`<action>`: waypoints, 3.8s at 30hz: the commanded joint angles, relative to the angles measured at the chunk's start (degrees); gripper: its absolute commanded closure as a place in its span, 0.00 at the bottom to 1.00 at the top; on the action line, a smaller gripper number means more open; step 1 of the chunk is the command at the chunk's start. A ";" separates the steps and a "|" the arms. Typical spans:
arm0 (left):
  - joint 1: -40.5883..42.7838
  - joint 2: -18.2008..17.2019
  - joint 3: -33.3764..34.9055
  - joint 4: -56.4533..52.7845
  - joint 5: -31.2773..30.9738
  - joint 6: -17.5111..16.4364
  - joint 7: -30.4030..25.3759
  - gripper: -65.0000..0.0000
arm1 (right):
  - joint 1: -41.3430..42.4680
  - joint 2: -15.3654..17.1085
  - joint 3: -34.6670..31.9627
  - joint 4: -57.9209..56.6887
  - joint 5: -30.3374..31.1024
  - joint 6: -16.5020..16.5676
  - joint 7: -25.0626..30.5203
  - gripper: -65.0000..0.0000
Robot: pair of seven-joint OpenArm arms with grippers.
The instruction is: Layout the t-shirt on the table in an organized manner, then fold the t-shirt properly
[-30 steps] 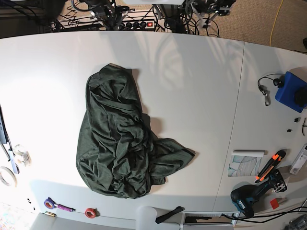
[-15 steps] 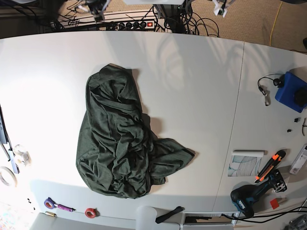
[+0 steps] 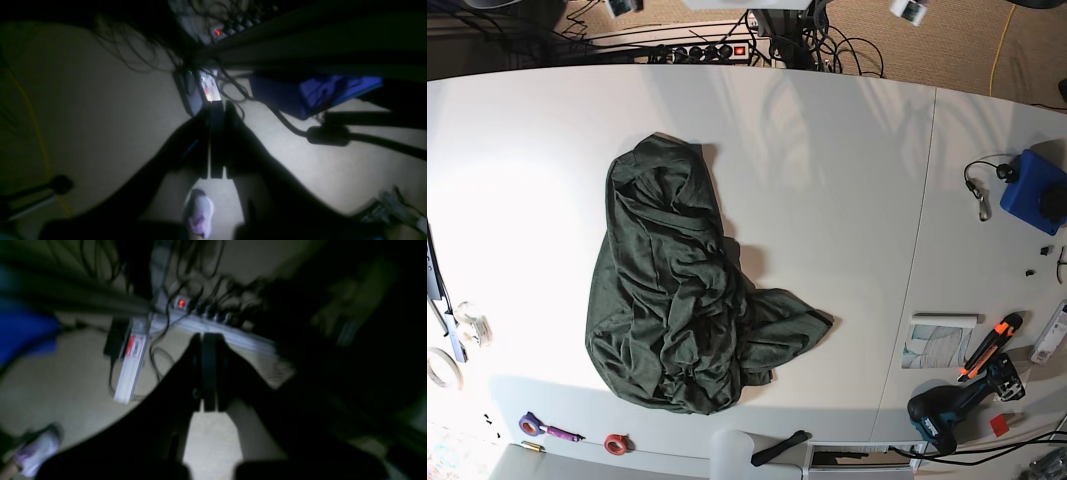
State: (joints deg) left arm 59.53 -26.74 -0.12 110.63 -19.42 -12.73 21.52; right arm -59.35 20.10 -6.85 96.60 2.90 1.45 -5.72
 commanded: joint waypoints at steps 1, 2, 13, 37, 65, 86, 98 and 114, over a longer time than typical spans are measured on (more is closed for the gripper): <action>1.79 -0.81 -1.57 2.82 -0.35 -0.46 0.15 1.00 | -2.36 0.57 1.18 3.17 -0.11 -0.07 1.05 1.00; 2.67 -1.25 -3.21 4.87 -0.35 -0.48 0.70 1.00 | -3.69 0.57 2.32 5.90 -0.11 -0.04 1.03 1.00; 1.38 -2.51 -16.26 13.53 -11.91 -0.87 0.76 1.00 | -4.42 0.52 12.68 25.18 -0.13 -0.02 1.53 1.00; -23.41 3.23 -16.13 10.54 -12.13 -13.40 -0.94 0.67 | 19.32 -10.86 13.29 25.53 -5.53 13.27 -3.80 0.53; -24.44 6.91 -16.13 4.87 -12.83 -14.34 -0.92 0.40 | 27.12 -8.68 13.29 8.52 -5.29 13.46 -5.14 1.00; -45.53 6.93 0.07 -6.43 -23.21 -13.75 11.91 0.53 | 23.06 -8.70 0.00 8.55 -13.55 21.22 -5.22 1.00; -64.46 16.48 16.24 -23.80 -17.59 -10.88 12.00 0.53 | 21.84 -8.70 -1.36 8.55 -18.21 21.00 -6.73 1.00; -79.65 26.86 18.12 -45.11 -17.62 -12.81 12.37 0.58 | 21.27 -8.70 -1.36 8.55 -19.04 20.98 -6.58 1.00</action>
State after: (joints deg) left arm -18.46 -0.58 18.06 64.49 -36.03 -25.08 35.24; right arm -37.01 11.11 -8.12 105.16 -15.00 21.23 -8.93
